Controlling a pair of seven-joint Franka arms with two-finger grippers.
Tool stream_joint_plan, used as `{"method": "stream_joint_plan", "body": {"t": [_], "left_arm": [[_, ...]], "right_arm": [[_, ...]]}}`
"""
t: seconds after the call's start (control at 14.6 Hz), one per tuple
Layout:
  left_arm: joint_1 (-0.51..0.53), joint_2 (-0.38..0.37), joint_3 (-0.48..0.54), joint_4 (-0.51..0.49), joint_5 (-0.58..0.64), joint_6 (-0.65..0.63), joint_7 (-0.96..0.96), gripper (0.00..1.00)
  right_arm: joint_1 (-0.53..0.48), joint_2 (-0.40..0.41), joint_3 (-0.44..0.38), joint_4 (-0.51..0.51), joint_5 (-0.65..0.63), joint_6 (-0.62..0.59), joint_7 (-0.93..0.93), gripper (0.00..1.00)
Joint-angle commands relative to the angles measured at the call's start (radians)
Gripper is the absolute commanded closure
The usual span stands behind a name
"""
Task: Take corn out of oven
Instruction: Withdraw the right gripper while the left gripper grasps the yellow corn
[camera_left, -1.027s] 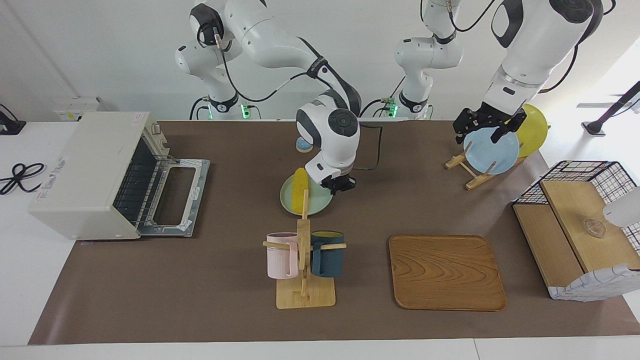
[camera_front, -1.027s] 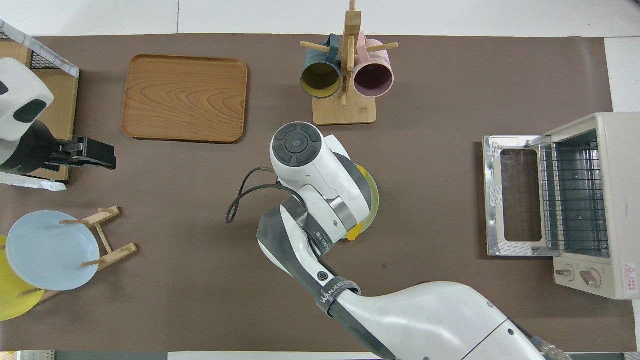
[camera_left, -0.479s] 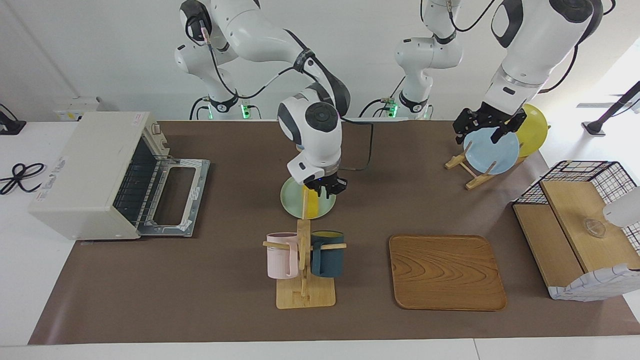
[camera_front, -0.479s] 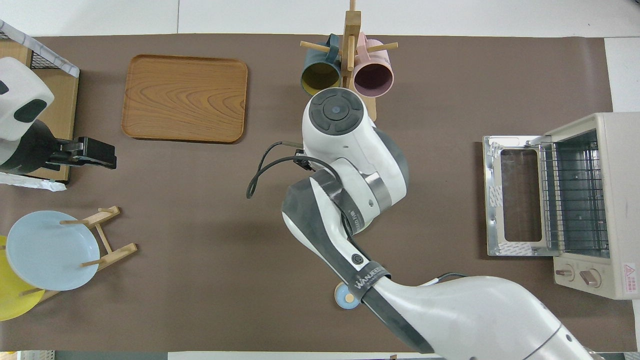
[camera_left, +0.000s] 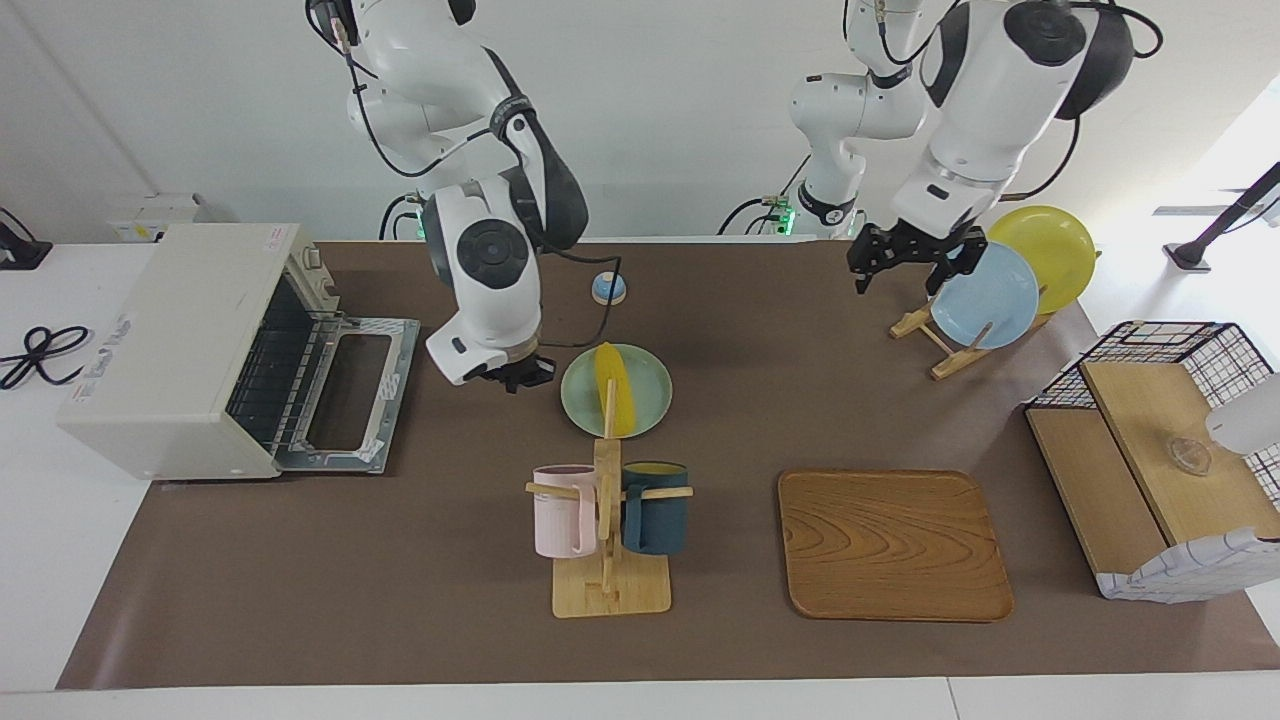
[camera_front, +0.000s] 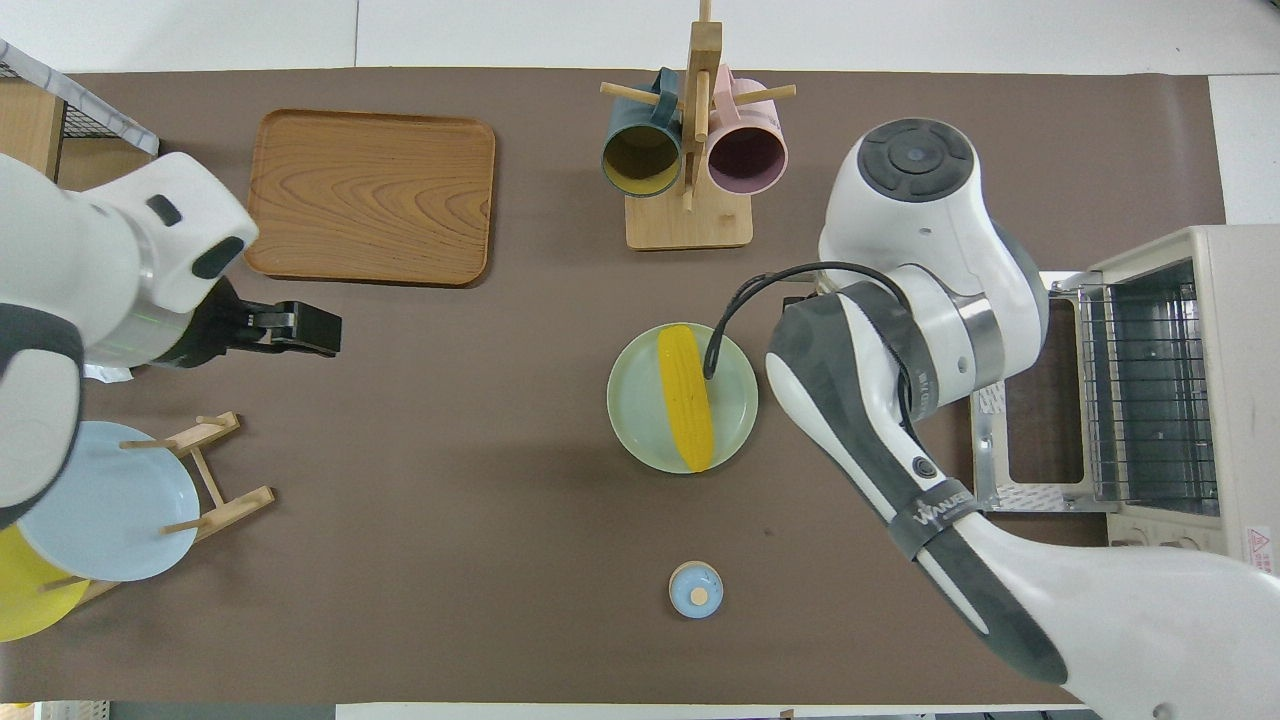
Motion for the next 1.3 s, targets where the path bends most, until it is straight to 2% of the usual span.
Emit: {"method": "stream_joint_plan", "body": {"t": [0.0, 0.14, 0.27, 0.41, 0.55, 0.68, 0.82, 0.89, 1.03, 1.23], "left_arm": [[-0.122, -0.038, 0.013, -0.103, -0.042, 0.104, -0.109, 0.00], [-0.219, -0.015, 0.013, -0.138, -0.079, 0.188, -0.173, 0.00], [-0.341, 0.065, 0.014, -0.148, -0.079, 0.308, -0.328, 0.00], [-0.430, 0.178, 0.016, -0.137, -0.078, 0.449, -0.422, 0.00], [-0.449, 0.263, 0.016, -0.111, -0.078, 0.541, -0.428, 0.00], [-0.464, 0.377, 0.017, -0.016, -0.068, 0.551, -0.428, 0.00], [-0.458, 0.483, 0.017, 0.100, -0.026, 0.552, -0.421, 0.00], [-0.460, 0.513, 0.017, 0.120, -0.006, 0.557, -0.421, 0.00], [-0.475, 0.545, 0.017, 0.098, 0.001, 0.618, -0.419, 0.00], [-0.480, 0.550, 0.017, 0.064, 0.015, 0.652, -0.399, 0.00]], "right_arm": [[-0.057, -0.086, 0.010, -0.193, -0.026, 0.097, -0.071, 1.00], [-0.112, -0.116, 0.011, -0.305, -0.082, 0.201, -0.105, 1.00], [-0.171, -0.121, 0.011, -0.355, -0.085, 0.273, -0.165, 1.00], [-0.214, -0.124, 0.011, -0.378, -0.085, 0.308, -0.244, 1.00], [-0.240, -0.130, 0.011, -0.407, -0.085, 0.344, -0.277, 1.00], [-0.257, -0.136, 0.011, -0.439, -0.085, 0.396, -0.289, 1.00], [-0.258, -0.136, 0.010, -0.438, -0.088, 0.391, -0.292, 1.00], [-0.261, -0.136, 0.010, -0.436, -0.102, 0.382, -0.303, 1.00], [-0.278, -0.143, 0.008, -0.424, -0.141, 0.364, -0.327, 1.00], [-0.281, -0.179, 0.010, -0.355, -0.221, 0.226, -0.332, 1.00]]}}
